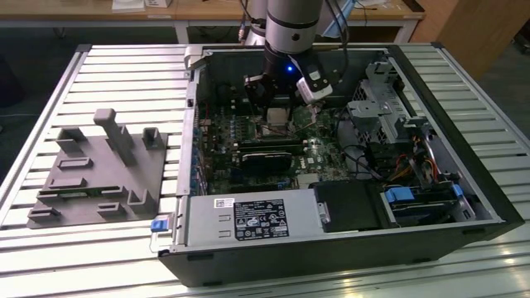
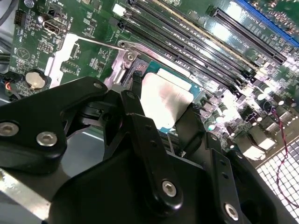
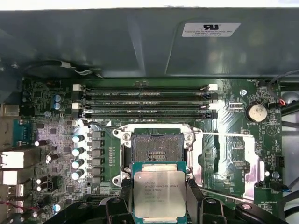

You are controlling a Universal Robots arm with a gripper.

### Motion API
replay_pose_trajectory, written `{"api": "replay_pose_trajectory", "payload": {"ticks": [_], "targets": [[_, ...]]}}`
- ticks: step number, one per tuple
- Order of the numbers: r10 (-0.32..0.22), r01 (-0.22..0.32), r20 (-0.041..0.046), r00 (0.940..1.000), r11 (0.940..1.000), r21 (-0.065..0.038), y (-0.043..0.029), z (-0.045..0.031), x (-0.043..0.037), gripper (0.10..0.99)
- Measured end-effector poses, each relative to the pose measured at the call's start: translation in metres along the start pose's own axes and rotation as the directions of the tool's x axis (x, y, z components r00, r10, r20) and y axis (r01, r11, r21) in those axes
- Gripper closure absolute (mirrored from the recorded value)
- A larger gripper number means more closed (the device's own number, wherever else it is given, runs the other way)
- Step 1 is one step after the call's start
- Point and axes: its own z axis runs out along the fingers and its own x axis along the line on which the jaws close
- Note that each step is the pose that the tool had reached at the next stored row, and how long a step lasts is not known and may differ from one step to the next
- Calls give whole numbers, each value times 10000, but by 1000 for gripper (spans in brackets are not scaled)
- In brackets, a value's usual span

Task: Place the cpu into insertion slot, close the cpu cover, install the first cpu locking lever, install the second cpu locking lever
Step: 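Place the cpu into insertion slot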

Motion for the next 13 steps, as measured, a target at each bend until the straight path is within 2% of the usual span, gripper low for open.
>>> {"api": "replay_pose_trajectory", "payload": {"ticks": [7, 13], "targets": [[50, -50, 3, 10000, 10000, 7, 0, 4, 0, 545], [822, -822, 48, 9966, 9966, 34, 0, 8, 0, 545]]}}
